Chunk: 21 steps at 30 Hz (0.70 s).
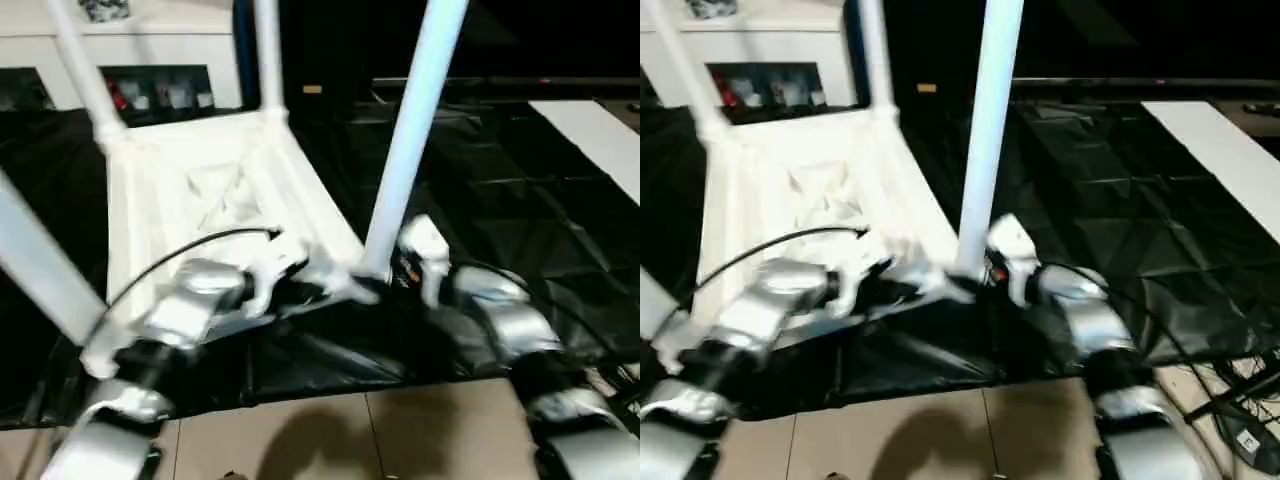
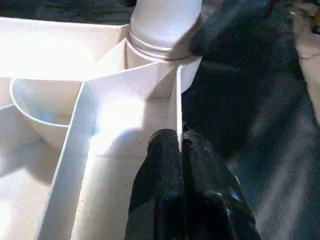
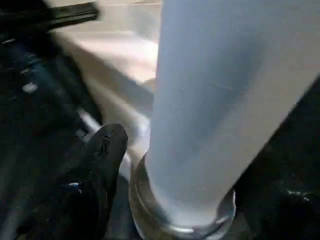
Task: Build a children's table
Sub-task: Rotate leg to tighten
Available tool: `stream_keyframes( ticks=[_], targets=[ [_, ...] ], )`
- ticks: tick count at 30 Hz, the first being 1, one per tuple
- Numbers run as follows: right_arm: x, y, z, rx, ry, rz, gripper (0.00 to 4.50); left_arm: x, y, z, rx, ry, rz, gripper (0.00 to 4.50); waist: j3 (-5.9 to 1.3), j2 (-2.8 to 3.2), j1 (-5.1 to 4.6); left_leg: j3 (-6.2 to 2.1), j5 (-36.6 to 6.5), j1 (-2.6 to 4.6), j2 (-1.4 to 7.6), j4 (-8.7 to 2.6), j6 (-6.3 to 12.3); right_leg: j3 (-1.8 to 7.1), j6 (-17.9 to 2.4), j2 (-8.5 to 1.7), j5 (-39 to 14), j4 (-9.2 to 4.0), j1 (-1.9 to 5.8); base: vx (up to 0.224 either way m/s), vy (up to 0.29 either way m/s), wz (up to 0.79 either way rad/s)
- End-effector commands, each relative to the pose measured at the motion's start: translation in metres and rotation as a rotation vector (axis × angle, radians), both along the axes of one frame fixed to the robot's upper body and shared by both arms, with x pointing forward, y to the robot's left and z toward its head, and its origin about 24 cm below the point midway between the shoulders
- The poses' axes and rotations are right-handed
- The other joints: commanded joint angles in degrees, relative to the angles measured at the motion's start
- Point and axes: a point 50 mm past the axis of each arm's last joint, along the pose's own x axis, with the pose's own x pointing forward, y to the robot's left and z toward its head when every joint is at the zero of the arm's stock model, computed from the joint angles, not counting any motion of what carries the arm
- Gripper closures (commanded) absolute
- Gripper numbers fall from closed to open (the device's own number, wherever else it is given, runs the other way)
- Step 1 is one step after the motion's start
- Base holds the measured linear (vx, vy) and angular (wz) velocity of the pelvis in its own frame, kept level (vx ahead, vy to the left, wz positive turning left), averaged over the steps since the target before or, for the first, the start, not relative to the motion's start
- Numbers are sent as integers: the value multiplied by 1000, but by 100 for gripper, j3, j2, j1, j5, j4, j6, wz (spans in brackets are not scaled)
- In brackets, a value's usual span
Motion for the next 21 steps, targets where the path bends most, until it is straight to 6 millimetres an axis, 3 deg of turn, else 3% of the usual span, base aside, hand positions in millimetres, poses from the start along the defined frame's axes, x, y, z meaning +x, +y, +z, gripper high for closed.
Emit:
stream_keyframes(
  ticks=[1,11,12,21],
  targets=[
    [-17,15,-15,-23,93,182,122,-1,-13,10,-38,-30,-98,450,-310,15,26,-33,-1388,44,202,-421,352,314,-1396,-324,-1080,-424,295,0,0,0],
    [-27,10,-12,-9,147,309,204,-1,4,12,-14,1,-159,450,-317,9,144,-23,-1278,59,215,-423,281,315,-1418,-335,-1046,-400,292,0,0,0],
    [-29,11,-12,-8,154,321,228,-1,5,11,-13,2,-161,450,-321,1,152,-20,-1255,60,214,-419,280,318,-1407,-336,-1031,-398,295,0,0,0],
    [-35,15,-16,0,178,345,245,-2,4,9,-27,0,-139,450,-321,-17,188,-19,-1215,62,213,-420,258,319,-1338,-345,-1131,-404,292,0,0,0]
  ],
)
